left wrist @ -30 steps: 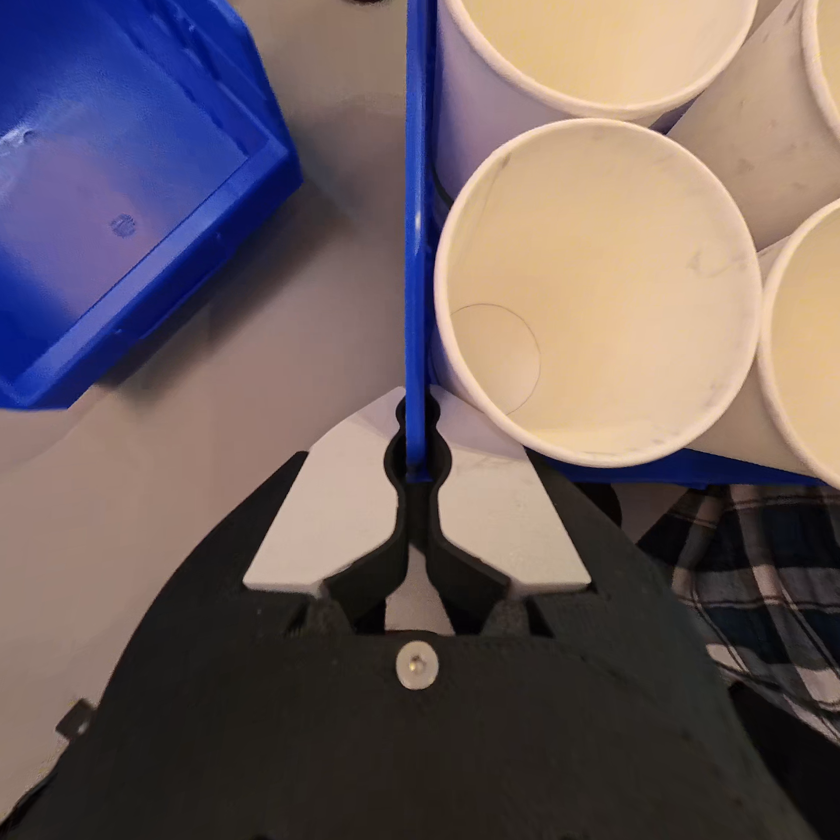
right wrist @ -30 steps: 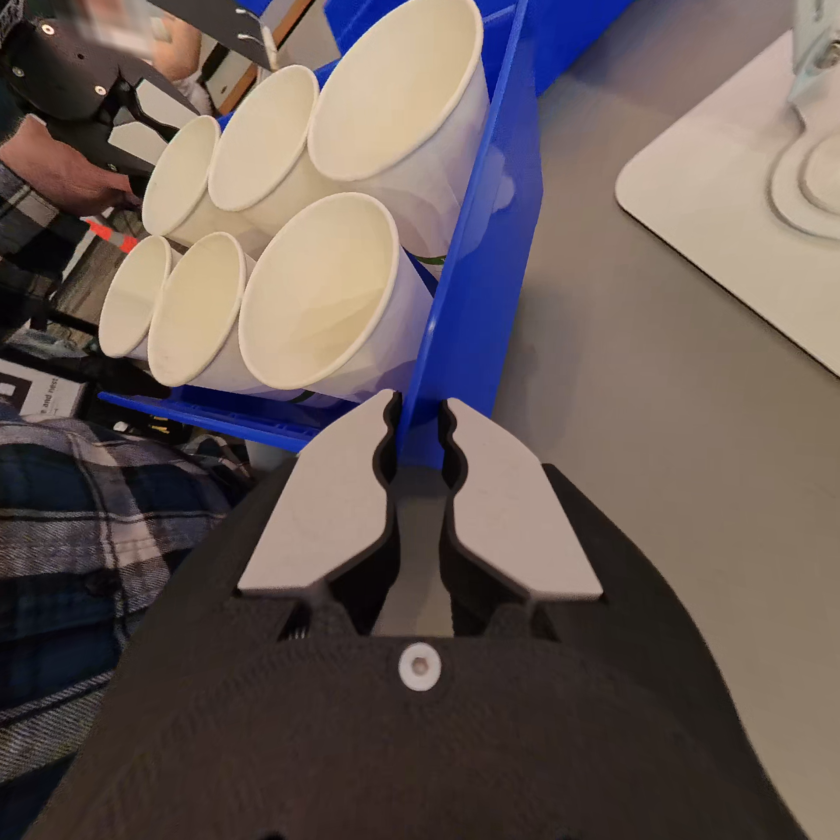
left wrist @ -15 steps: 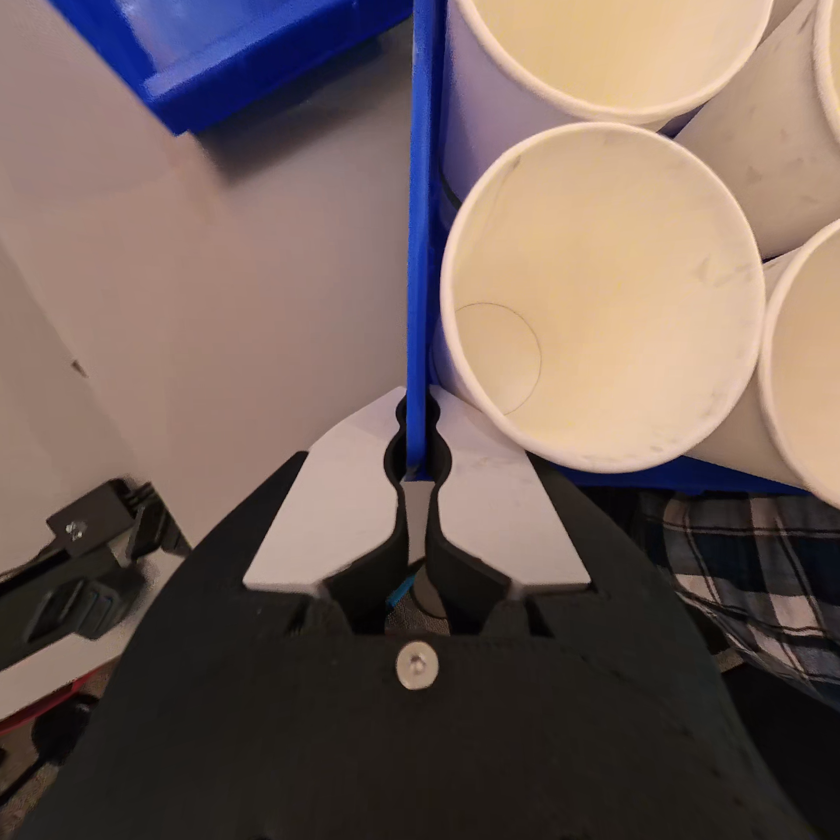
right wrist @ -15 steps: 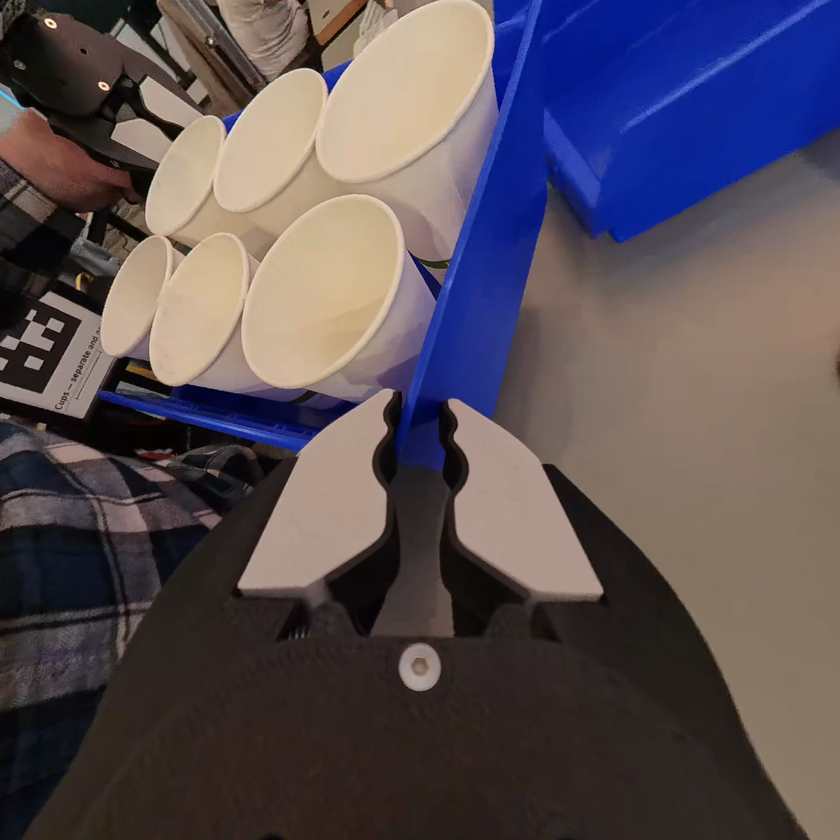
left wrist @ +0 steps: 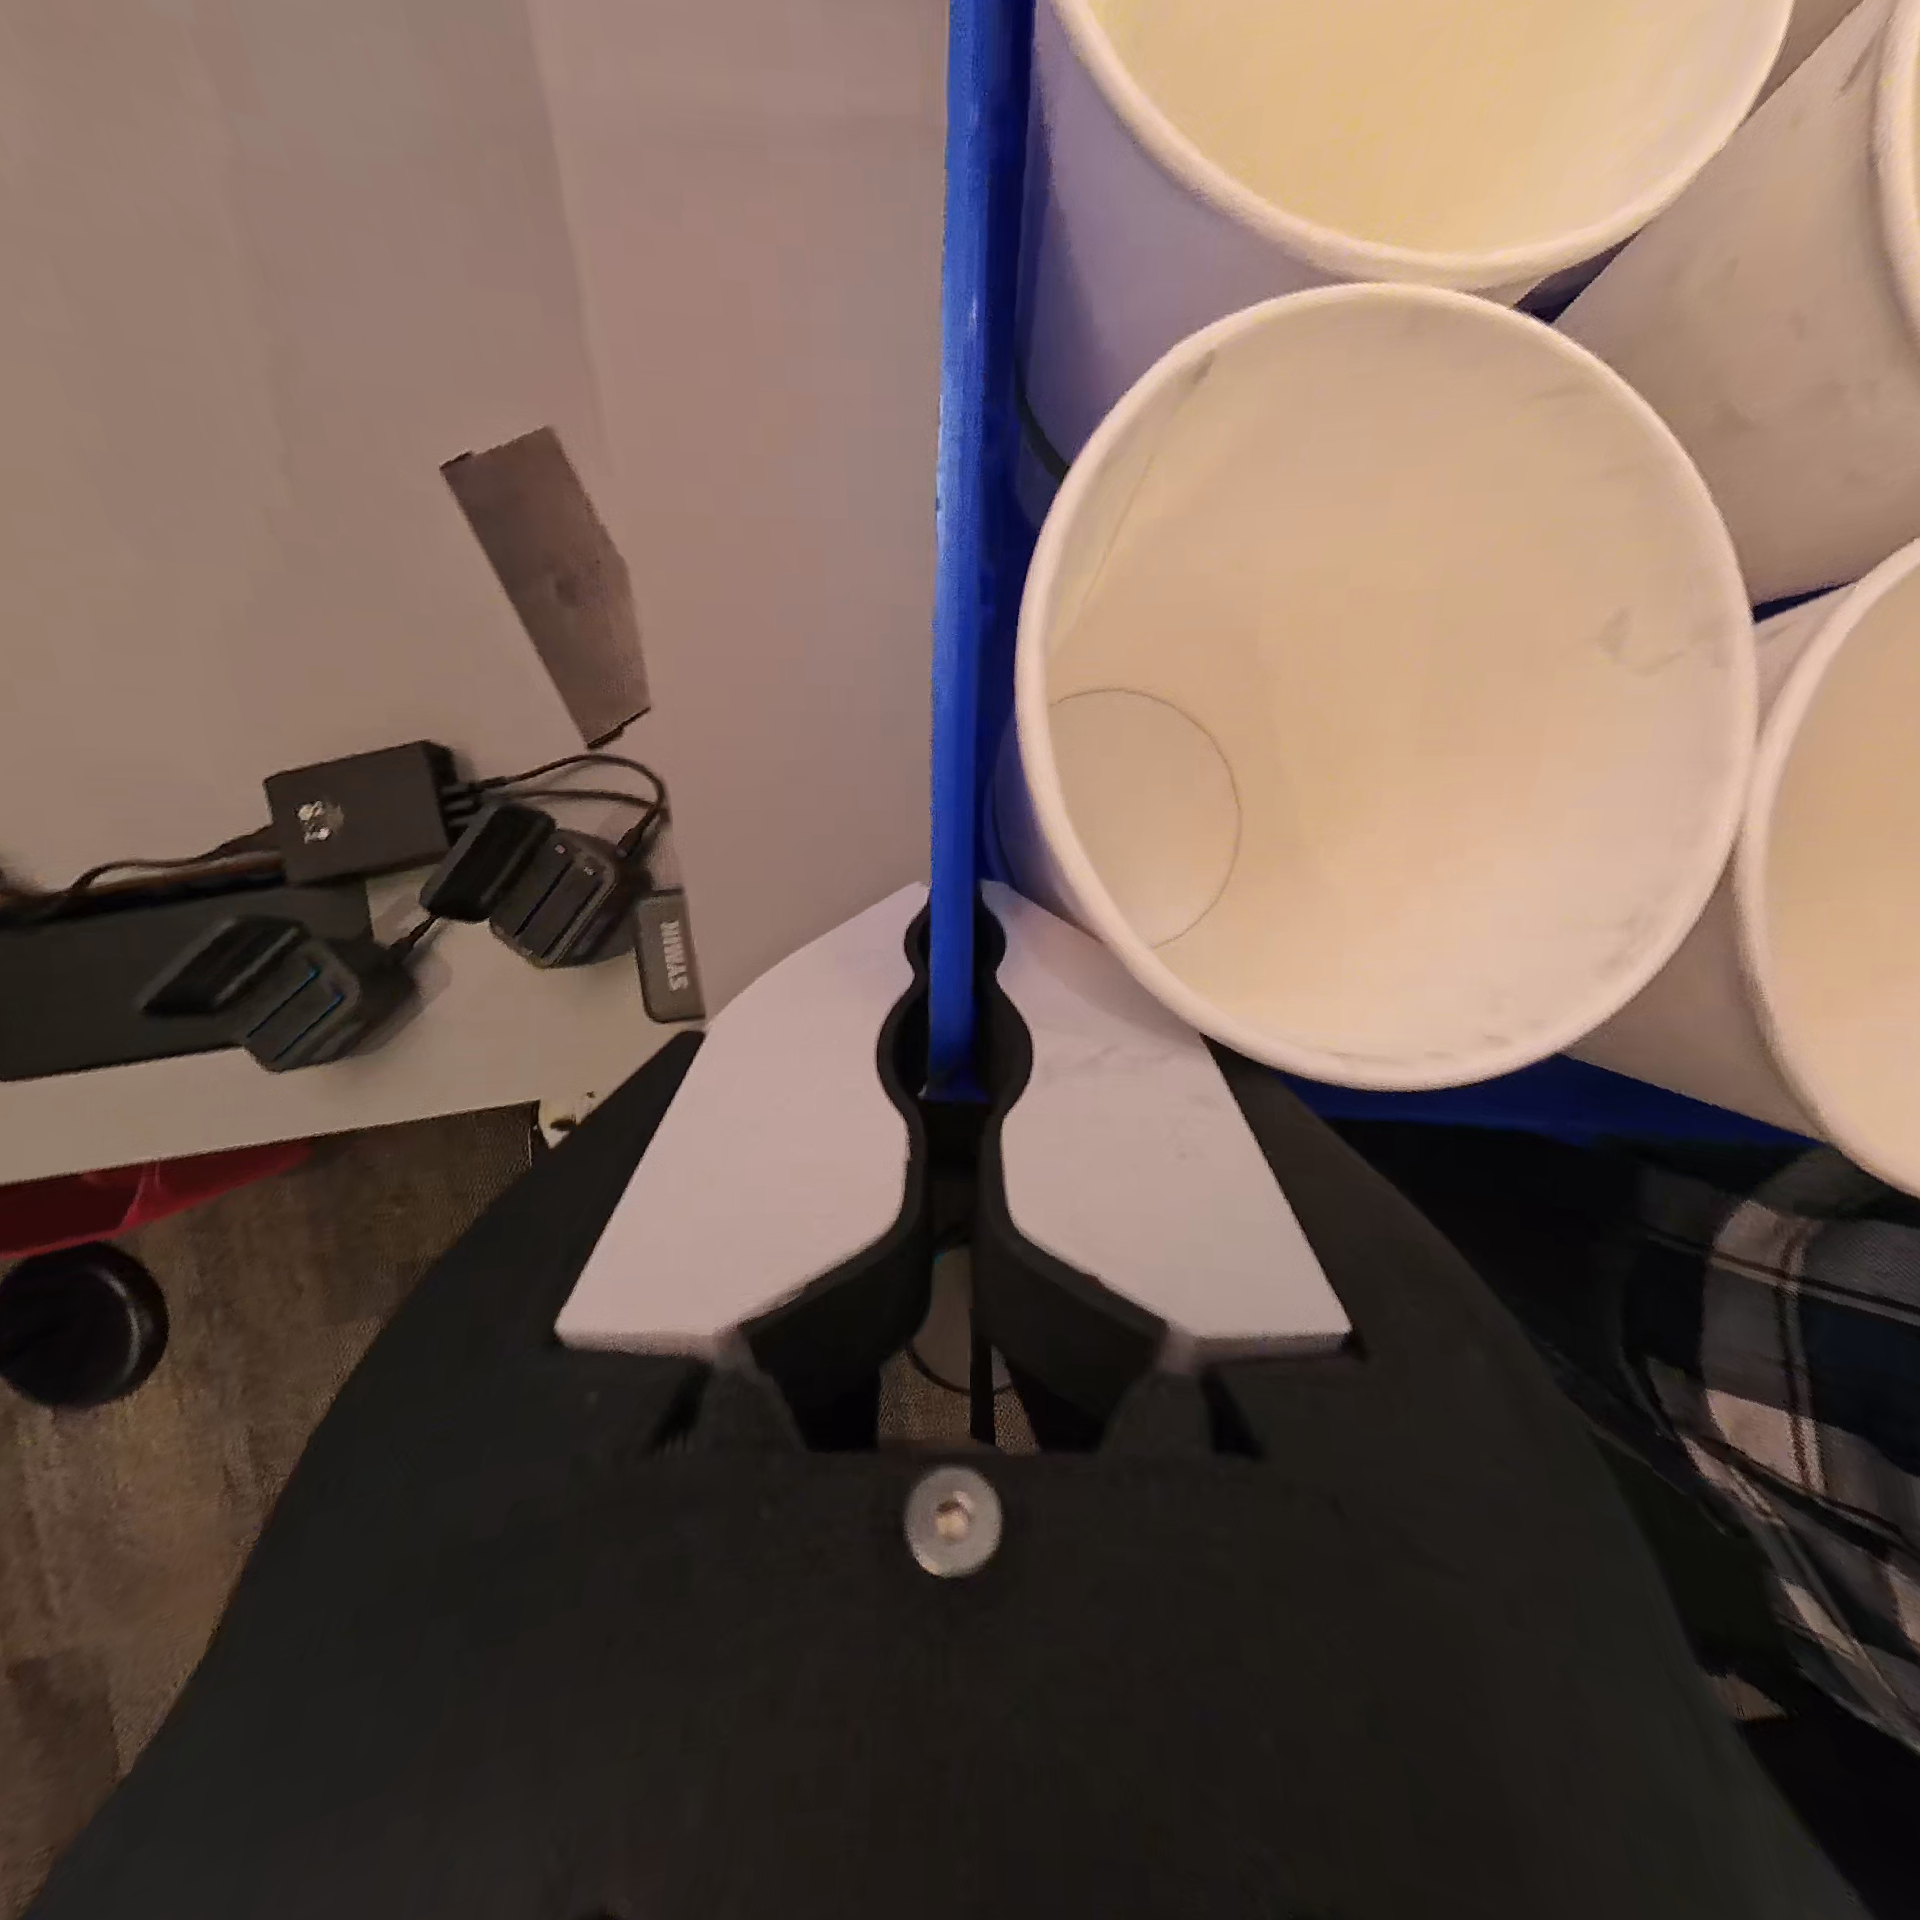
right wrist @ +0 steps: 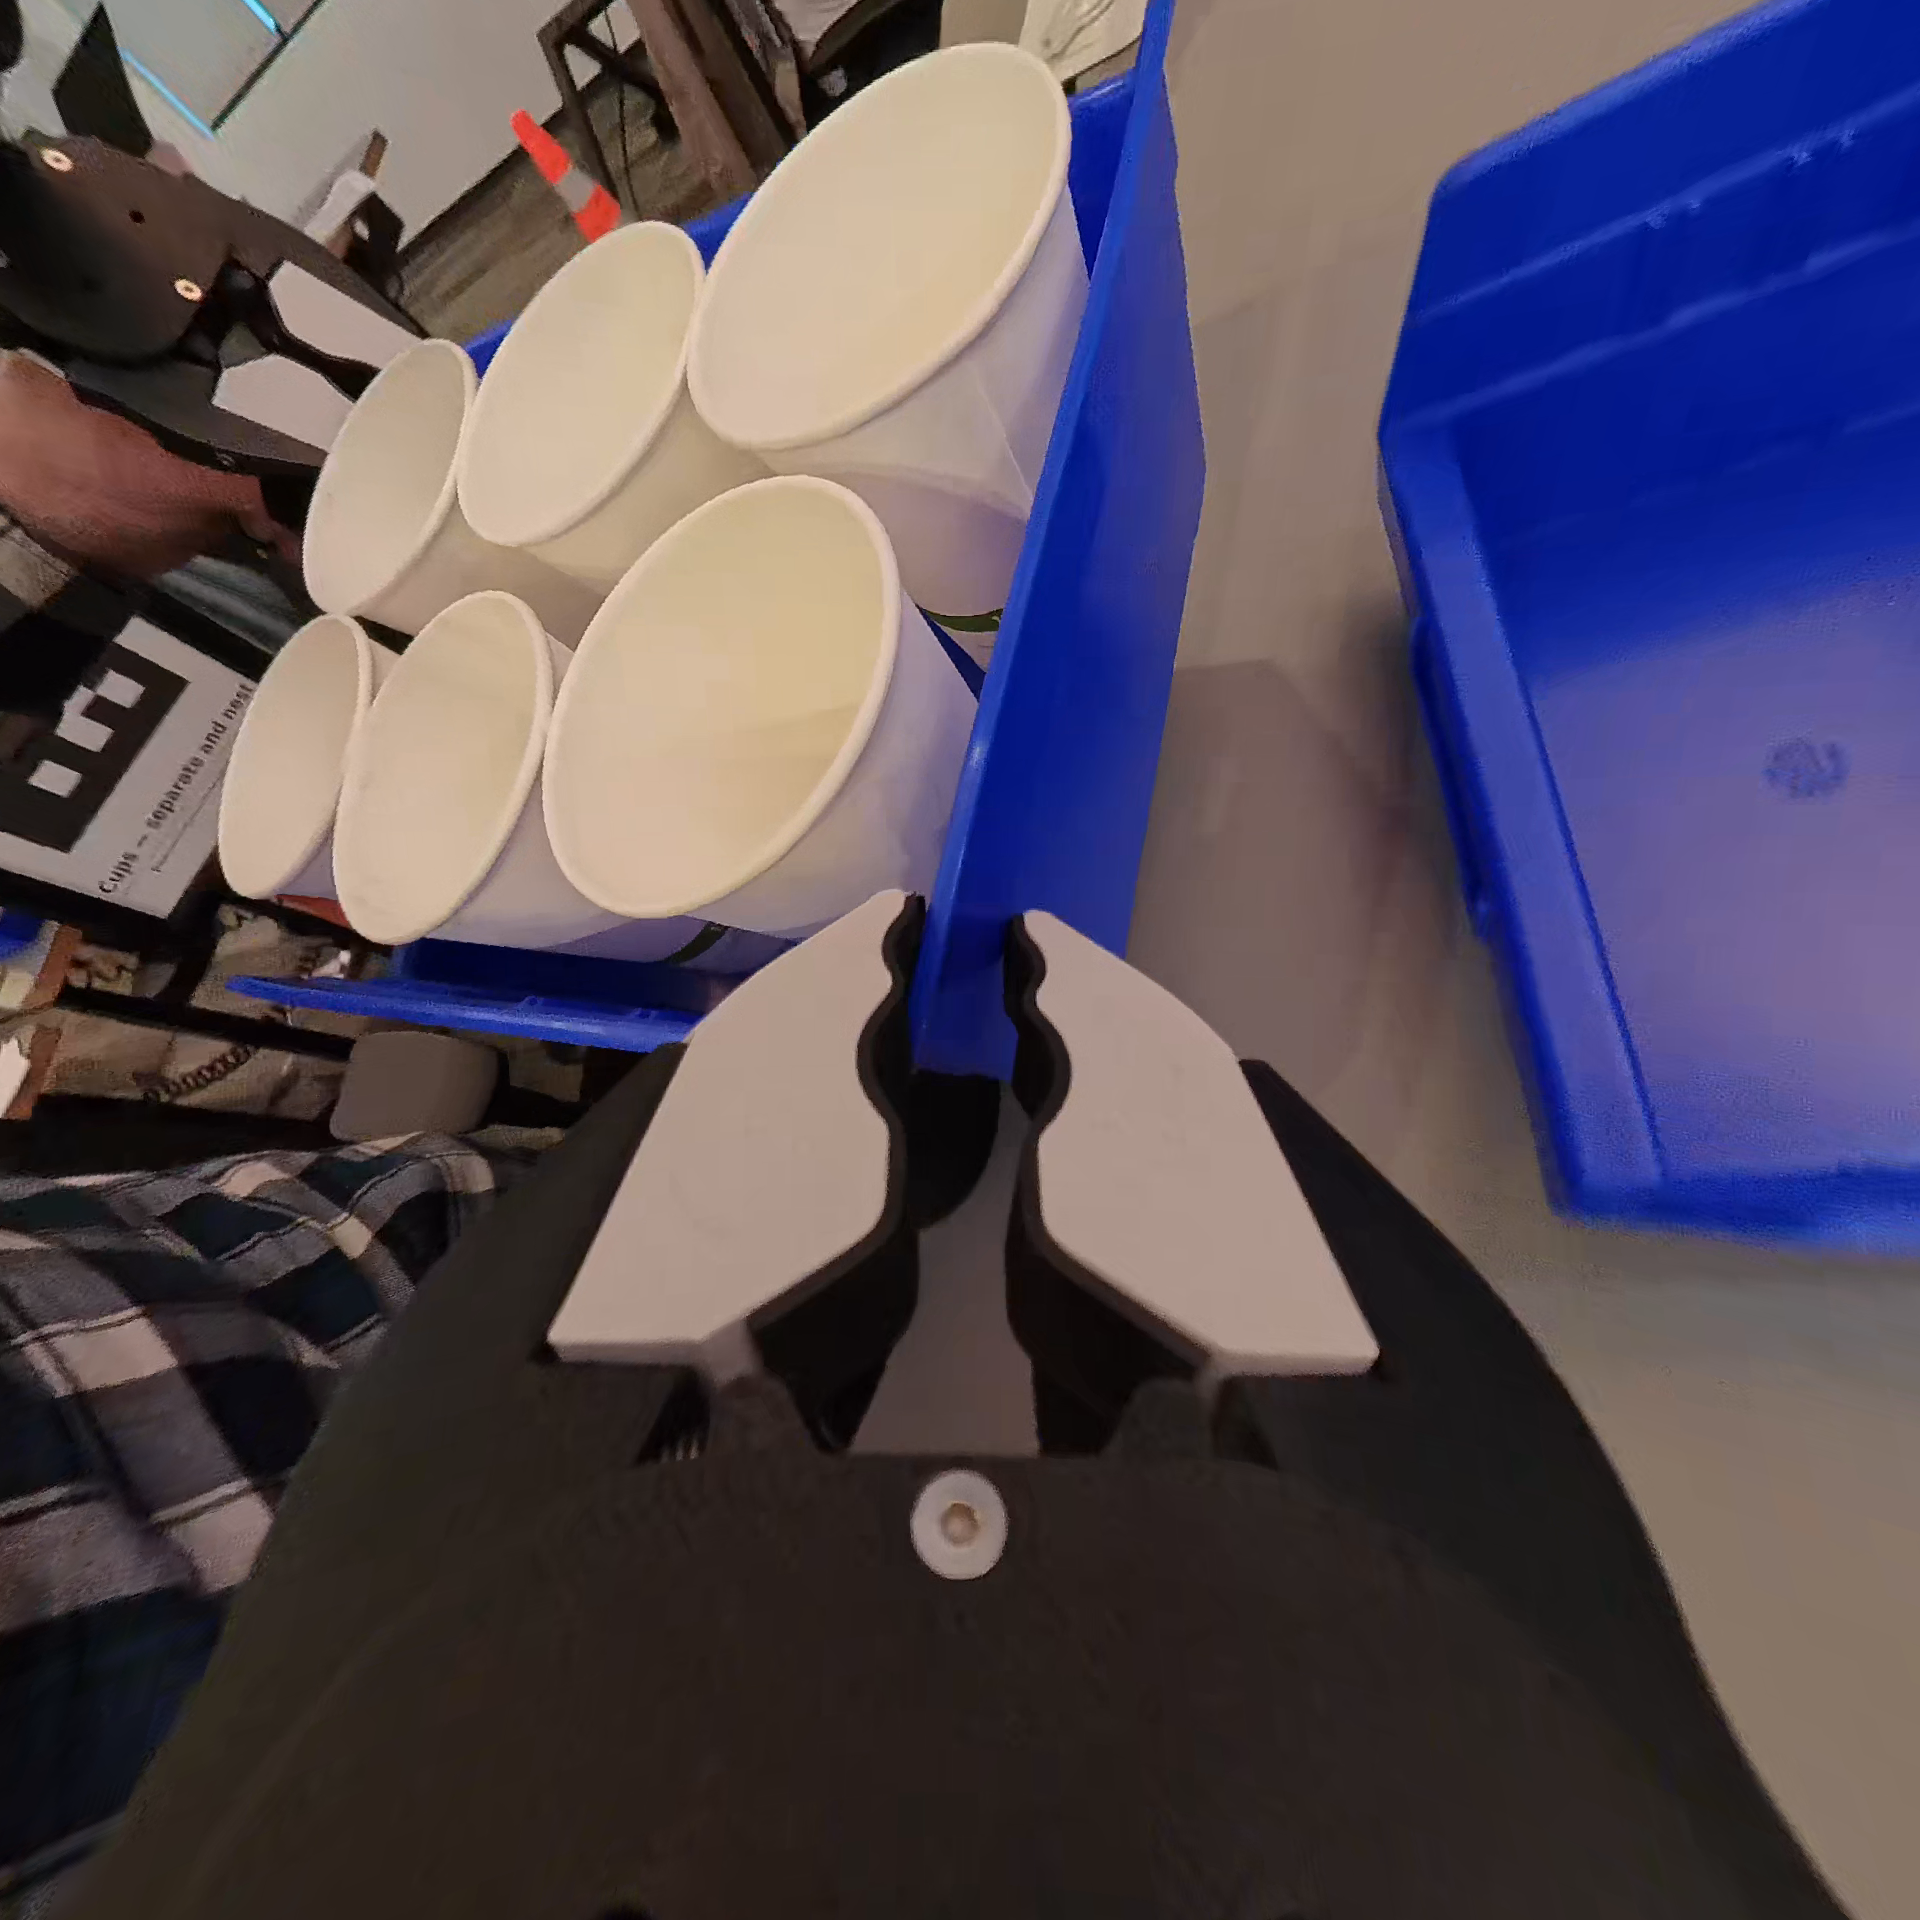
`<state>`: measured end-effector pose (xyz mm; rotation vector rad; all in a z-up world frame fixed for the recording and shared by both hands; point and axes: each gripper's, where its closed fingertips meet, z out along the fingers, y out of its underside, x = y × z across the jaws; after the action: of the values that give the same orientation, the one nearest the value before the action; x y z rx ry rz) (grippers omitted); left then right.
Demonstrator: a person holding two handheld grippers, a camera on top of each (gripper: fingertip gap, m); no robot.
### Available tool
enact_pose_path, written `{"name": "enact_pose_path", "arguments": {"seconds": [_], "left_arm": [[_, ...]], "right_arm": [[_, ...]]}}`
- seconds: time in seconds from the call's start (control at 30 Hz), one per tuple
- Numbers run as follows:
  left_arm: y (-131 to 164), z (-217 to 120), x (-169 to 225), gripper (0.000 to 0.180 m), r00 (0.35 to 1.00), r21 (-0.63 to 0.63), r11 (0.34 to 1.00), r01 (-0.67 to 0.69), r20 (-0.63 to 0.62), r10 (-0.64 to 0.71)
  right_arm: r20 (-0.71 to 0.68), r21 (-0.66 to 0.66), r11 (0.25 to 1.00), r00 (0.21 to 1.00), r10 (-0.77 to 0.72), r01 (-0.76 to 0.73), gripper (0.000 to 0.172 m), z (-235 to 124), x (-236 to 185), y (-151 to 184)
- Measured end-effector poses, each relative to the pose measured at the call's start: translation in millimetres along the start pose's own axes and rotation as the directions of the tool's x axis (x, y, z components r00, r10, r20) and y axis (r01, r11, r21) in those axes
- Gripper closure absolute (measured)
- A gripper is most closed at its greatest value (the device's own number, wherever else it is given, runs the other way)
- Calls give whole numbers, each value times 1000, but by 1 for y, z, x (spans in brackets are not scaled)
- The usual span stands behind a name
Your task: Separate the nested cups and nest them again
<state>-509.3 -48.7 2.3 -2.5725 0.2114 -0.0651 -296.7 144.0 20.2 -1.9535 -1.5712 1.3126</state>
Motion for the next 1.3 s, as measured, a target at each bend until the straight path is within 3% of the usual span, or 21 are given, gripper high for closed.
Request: {"name": "enact_pose_path", "arguments": {"seconds": [0.4,0.8,0.9,1.07,1.13,1.23,1.3], "left_arm": [[33,8,-56,178,986,22,989,144,77,-145],[51,28,-59,177,975,11,975,221,35,-221],[51,31,-55,175,969,0,969,248,-7,-248],[49,24,-52,140,950,17,951,308,-55,-307],[49,18,-50,138,942,27,944,328,-80,-325],[46,2,-57,132,944,39,944,329,-51,-327],[26,-19,-68,126,945,98,940,326,-5,-327]], "right_arm": [[50,-64,996,997,-61,64,158,79,28,-53],[57,-103,994,998,-36,42,160,101,48,-49],[38,-60,997,999,-37,39,151,94,48,-52],[-70,-6,994,992,-108,108,144,57,51,-49],[-91,15,993,989,-113,115,146,38,50,-45],[-115,49,991,987,-114,120,148,8,46,-35],[-123,64,991,987,-106,115,149,-11,40,-25]]}}
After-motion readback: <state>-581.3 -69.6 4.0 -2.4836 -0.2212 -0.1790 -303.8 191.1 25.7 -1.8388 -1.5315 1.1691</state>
